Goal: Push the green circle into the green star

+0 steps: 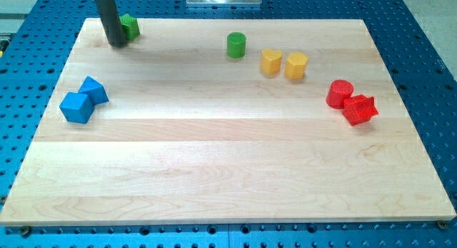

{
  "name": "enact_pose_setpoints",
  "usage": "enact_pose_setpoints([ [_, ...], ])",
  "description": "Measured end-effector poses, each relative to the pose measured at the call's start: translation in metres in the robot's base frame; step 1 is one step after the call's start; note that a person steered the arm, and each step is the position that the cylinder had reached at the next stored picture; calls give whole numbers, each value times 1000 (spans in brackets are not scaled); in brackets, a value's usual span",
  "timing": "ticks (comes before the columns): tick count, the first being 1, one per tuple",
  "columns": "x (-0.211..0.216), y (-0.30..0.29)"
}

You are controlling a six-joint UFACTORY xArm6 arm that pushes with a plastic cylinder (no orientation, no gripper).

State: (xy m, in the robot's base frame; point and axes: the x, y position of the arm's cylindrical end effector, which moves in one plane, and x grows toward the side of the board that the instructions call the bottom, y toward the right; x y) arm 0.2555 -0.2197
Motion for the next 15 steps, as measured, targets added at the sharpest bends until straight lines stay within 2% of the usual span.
enact_pose_setpoints([
  [1,16,52],
  [3,-31,234],
  [4,-7,276],
  [5,16,266],
  [6,18,174],
  [7,28,165],
  [9,49,199],
  [11,77,108],
  [12,73,45],
  [13,99,20],
  [15,27,6],
])
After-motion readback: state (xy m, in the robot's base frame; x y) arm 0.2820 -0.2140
